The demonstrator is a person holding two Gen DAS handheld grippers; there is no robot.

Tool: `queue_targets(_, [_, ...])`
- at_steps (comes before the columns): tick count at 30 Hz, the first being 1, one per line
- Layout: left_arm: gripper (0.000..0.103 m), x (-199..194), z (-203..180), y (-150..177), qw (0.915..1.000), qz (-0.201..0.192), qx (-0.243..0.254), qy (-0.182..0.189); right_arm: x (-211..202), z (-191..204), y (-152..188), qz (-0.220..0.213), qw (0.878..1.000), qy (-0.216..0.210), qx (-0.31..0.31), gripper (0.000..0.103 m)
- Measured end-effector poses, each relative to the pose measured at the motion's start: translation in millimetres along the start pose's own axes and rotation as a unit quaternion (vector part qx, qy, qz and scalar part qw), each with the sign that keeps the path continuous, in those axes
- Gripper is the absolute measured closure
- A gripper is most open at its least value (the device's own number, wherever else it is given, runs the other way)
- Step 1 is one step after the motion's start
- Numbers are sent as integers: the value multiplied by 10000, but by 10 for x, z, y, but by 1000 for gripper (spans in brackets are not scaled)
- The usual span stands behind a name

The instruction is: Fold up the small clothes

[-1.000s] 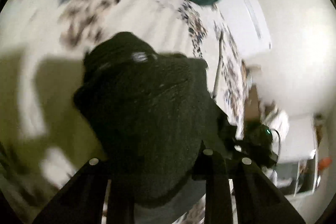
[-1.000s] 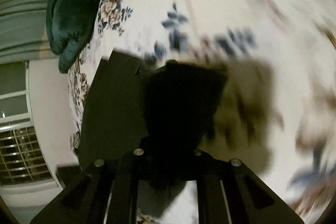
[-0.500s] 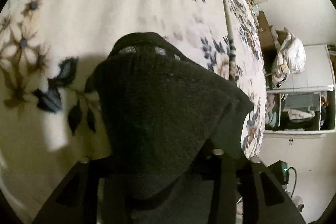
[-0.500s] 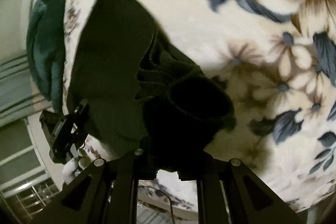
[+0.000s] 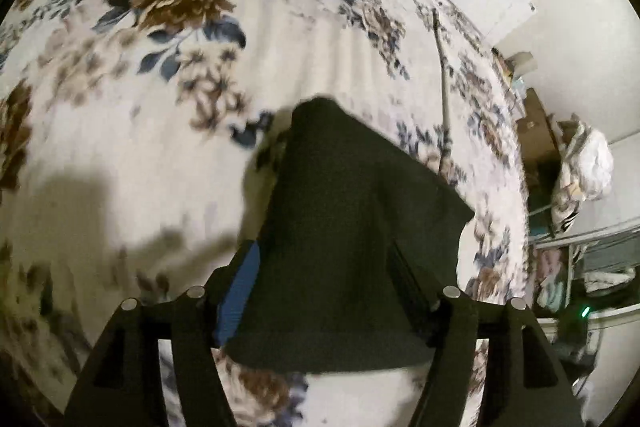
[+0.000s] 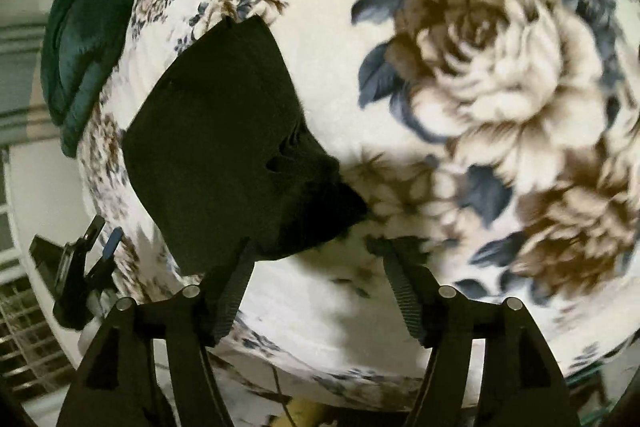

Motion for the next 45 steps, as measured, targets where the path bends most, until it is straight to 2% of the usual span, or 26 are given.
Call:
queue_targets(3, [38,206,-30,85,9998,95,49,-193,-110,-4,-168,-141,9995,123,-240,34])
queue_targets(5, [38,381,-18,47,9998,132,16,-180,-68,97,-379,-355,9984,222,-369,34])
queue_targets(9, [38,648,-63,-155,9992,102,224,-328,240,436,-951,-746,9925,308,-917,34])
queue_targets(12, [38,765,-95,-328,9979,38,439,-482,575,723,-1337,-778,9896,228,-1187,34])
queue_targets(13, [38,785,-97,-372,9971,3,514,-558,661,776,-1413,-759,9889,253,-1252,37])
queue_targets(14, [38,801,-94,-398,9965,-3,566,-610,741,823,-1481,-720,9887,252,-1289,47])
queue_targets(15, [38,810,-85,-415,9961,3,605,-637,806,878,-1534,-701,9884,159,-1340,97])
queue_targets(16, [38,808,-71,-421,9955,5,650,-688,808,925,-1560,-813,9868,197,-1385,101])
queue_targets(17, [38,787,-50,-414,9950,-16,679,-738,709,965,-1574,-1165,9827,408,-1384,101])
queue_targets(20, [38,708,90,-317,9940,19,672,-866,452,1059,-1617,-1806,9723,570,-1373,102])
queue_targets(24, [38,572,435,-40,9914,223,505,-1188,525,1014,-1746,-1443,9809,490,-1207,101])
queue_targets(26, [38,484,615,119,9889,298,421,-1396,635,994,-1698,-946,9861,528,-1259,96])
queue_targets(27, [38,445,685,179,9875,311,405,-1493,646,964,-1639,-840,9872,556,-1240,88])
queue_targets(28, [38,405,777,275,9849,336,394,-1653,625,929,-1585,-776,9878,562,-1224,69])
queue_targets(30, [38,399,961,468,9798,443,374,-1912,526,805,-1394,-697,9901,446,-1135,50])
queue_targets(32, [38,455,1094,594,9776,596,234,-2006,448,674,-1205,-641,9924,345,-995,49])
queue_targets(33, [35,488,1149,639,9792,577,156,-1941,425,597,-1091,-547,9938,320,-919,49])
queue_targets(35, [25,527,1163,645,9809,445,117,-1890,407,455,-904,-402,9961,224,-749,49])
queue_targets(37, [3,622,1148,614,9812,449,-4,-1875,404,313,-735,-308,9976,143,-604,49])
queue_targets(38, [0,672,1137,594,9800,470,-45,-1932,409,271,-672,-314,9979,82,-564,49])
queue_targets(41, [0,780,1099,557,9709,546,-96,-2329,493,207,-548,-237,9983,-21,-532,49])
queue_targets(45, [0,768,1093,594,9692,256,-233,-2436,716,284,-491,-118,9968,93,-782,49])
Point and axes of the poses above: each gripper's, at about its wrist camera, not at the fingertips, and x roughly the way its jaws point, z to its left, y to its underside, the point moved 3 cm from there along x, roughly the way its jaws point, and after that the axes turned 1 degree about -z, right-handed, at the moved point
